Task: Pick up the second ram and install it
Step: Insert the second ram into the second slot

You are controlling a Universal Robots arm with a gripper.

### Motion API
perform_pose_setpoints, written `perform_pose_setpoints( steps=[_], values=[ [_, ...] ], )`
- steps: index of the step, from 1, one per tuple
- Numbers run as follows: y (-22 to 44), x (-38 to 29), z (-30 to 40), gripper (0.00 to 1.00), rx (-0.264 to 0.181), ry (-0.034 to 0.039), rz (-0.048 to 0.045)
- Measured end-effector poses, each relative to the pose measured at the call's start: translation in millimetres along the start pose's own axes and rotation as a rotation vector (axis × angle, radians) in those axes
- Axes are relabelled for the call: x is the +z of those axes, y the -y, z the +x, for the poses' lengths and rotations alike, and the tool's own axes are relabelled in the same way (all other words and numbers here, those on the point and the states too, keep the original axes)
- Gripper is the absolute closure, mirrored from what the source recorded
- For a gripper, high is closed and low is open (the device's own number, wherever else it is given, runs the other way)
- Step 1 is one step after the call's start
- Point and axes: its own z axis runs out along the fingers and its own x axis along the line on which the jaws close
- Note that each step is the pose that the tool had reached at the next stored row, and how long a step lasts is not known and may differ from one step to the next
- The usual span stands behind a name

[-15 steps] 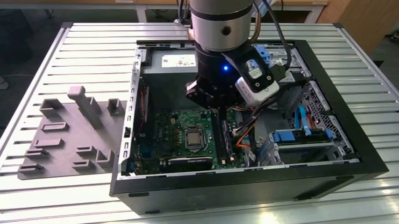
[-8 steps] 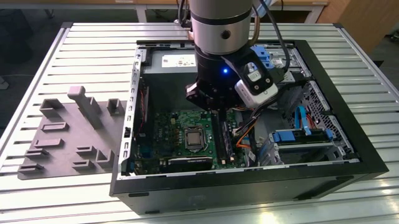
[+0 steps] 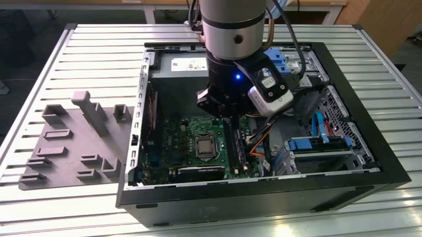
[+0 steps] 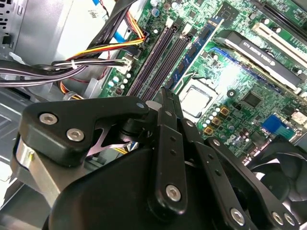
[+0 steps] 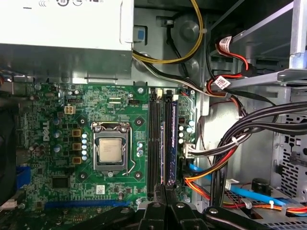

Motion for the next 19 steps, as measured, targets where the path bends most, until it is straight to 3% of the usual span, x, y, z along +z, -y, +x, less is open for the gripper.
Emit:
perform_pose_setpoints(
  steps=[19],
  values=[
    [-1.5, 14.1, 1.4, 0.89, -0.003, -0.0068, 0.0003]
  ],
)
